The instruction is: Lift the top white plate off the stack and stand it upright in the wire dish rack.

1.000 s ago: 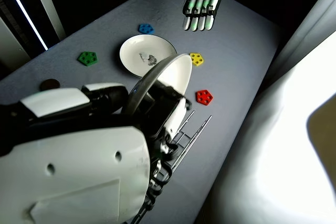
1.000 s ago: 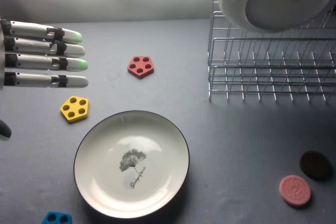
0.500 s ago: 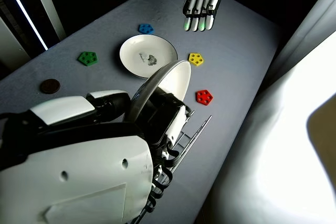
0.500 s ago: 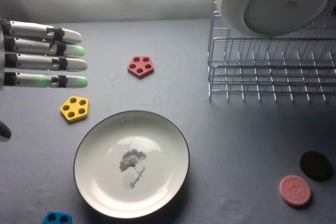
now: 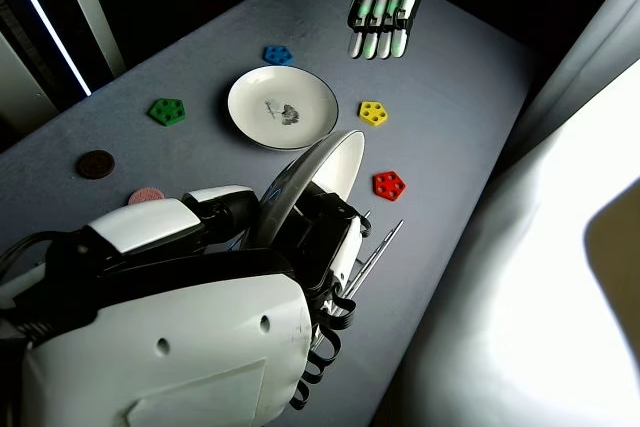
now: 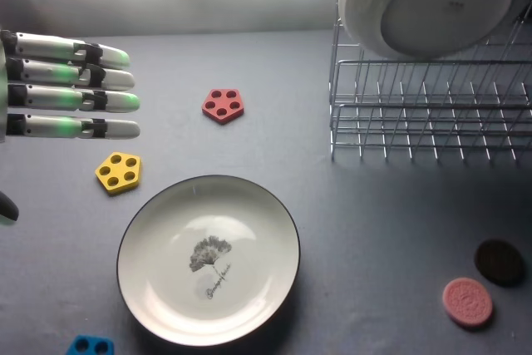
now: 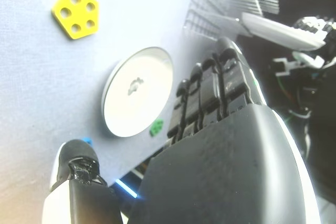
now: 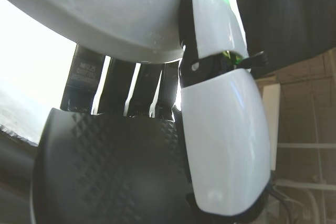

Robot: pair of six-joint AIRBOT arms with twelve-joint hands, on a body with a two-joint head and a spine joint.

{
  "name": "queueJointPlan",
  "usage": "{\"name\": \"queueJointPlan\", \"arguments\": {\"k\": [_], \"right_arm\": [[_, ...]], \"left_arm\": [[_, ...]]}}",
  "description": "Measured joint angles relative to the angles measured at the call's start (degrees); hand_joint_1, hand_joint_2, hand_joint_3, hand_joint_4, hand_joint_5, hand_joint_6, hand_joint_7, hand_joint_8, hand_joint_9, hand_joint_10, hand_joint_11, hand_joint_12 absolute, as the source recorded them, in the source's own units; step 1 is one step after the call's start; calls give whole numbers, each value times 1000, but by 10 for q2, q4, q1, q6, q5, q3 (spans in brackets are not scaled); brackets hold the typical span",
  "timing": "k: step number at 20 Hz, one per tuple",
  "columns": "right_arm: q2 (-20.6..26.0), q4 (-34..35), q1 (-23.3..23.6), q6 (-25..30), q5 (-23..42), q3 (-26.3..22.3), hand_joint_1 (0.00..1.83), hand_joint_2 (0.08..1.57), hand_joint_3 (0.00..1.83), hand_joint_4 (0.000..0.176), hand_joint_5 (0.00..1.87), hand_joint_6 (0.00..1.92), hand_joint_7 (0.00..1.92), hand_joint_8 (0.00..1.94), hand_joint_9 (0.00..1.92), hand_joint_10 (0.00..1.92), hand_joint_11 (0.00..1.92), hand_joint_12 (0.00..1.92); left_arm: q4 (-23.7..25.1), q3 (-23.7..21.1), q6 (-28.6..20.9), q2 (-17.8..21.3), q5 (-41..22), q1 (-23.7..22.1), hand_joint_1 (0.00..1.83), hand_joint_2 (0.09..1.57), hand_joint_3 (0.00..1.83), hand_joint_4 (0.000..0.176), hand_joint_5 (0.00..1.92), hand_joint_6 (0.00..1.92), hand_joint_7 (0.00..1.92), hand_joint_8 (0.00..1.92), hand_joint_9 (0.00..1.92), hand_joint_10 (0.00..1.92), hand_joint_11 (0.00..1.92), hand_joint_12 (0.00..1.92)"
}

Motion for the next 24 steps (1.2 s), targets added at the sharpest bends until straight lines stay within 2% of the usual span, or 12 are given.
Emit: {"name": "queueJointPlan", "arguments": {"k": [2,4,6,9,14,16,18,20,22,24], "right_arm": [[-5,2,-5,-1,0,10,1494,1061,0,0,917,1054,1061,645,1074,746,1016,1296],[-13,8,-11,0,-1,21,1495,1054,0,0,937,1033,1062,644,1097,695,1038,1252],[-20,23,-20,-1,-2,27,1492,1073,0,0,860,1091,1017,734,1077,760,1011,1316],[-30,40,-32,0,1,33,1494,1068,0,0,881,1066,1036,708,1078,757,1004,1325],[-39,44,-34,0,4,50,1493,1074,0,0,868,1093,1025,737,1053,784,997,1333],[-39,51,-38,0,6,58,1491,1087,1,0,834,1141,987,794,1019,848,989,1349],[-42,56,-45,1,7,64,1491,1083,0,0,852,1129,1003,765,1026,828,990,1343],[-49,59,-51,0,7,71,1490,1090,2,0,831,1156,976,814,1009,855,979,1359],[-53,60,-51,0,11,75,1490,1090,0,0,831,1156,969,820,1018,845,983,1351],[-56,66,-52,1,15,79,1492,1082,0,0,861,1126,983,800,1025,822,1002,1316]], "left_arm": [[-2,0,0,0,0,0,241,981,0,0,48,5,81,4,92,6,13,204],[-3,0,0,0,0,0,254,965,1,0,88,0,128,0,140,0,8,311],[-4,0,0,0,0,0,217,987,2,0,42,0,81,0,96,0,0,312],[-6,0,0,0,-1,0,241,974,0,0,48,3,86,2,106,3,9,335],[-7,0,0,1,-2,0,251,969,0,0,48,3,85,3,112,4,0,322],[-7,0,0,1,-3,0,234,969,0,0,43,1,79,0,103,2,0,318],[-7,0,0,1,-3,0,271,970,0,0,38,1,74,2,95,0,0,293],[-7,0,0,1,-5,0,290,972,0,0,40,1,76,2,92,0,0,302],[-7,0,0,1,-5,0,264,977,0,0,13,0,50,0,69,3,0,220],[-7,0,0,1,-5,0,273,984,0,0,32,1,81,1,90,2,1,276]]}}
